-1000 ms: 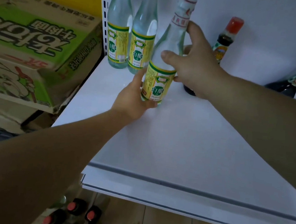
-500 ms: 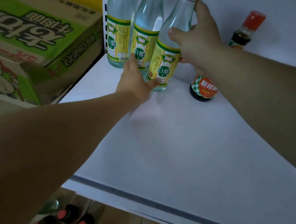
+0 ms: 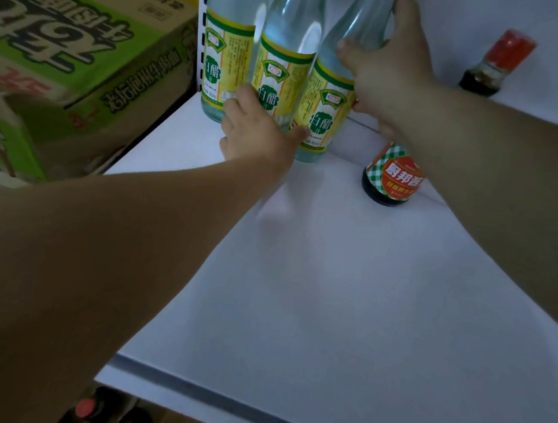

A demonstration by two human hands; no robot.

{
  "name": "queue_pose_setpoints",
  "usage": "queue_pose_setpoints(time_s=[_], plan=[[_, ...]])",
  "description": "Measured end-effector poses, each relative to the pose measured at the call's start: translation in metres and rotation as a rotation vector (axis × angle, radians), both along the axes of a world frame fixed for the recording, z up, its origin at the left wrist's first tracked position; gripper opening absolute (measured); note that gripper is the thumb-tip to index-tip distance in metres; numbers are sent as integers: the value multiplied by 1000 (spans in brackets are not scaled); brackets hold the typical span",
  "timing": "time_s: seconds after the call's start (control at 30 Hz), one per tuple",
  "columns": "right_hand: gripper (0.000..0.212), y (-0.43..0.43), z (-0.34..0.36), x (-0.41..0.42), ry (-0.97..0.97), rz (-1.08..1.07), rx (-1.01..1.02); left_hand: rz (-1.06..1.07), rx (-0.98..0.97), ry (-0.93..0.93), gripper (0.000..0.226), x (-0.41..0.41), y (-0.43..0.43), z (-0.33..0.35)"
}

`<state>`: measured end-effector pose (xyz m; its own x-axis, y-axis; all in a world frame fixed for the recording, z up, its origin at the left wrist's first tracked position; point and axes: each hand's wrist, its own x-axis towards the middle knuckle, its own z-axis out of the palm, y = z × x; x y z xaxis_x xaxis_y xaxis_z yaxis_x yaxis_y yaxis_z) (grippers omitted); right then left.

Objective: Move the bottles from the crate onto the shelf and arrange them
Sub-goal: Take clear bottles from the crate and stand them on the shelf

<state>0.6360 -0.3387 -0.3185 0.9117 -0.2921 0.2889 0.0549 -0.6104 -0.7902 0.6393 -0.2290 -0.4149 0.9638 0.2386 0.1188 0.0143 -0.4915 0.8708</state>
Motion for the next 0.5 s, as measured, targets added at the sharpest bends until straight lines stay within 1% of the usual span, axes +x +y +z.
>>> queue_pose_setpoints(time_s=[0.07,0.13,0.23,0.27,0.3,0.33,0.43,0.5], plan=[[60,1,-1,1,-3,-11,3,-28,-10,-7,85,-2,3,0],[64,5,0,-2,7,-27,-10,-104,-13,-18,86,-8,8,-1],[83,11,0,-13,53,-72,-11,-252,32,16,92,-24,21,0],[88,15,-1,-22,83,-93,-9,-304,47,31,91,-30,26,2],[89,18,-1,-32,103,-99,-2,-363,62,40,87,-36,32,5],[87,22,-3,-45,117,-105,5,-429,88,46,83,-43,37,9],[71,30,-8,-94,148,-112,-1,-653,193,86,77,-70,52,28],[69,30,-10,-132,186,-129,-35,-810,234,128,77,-92,56,42]])
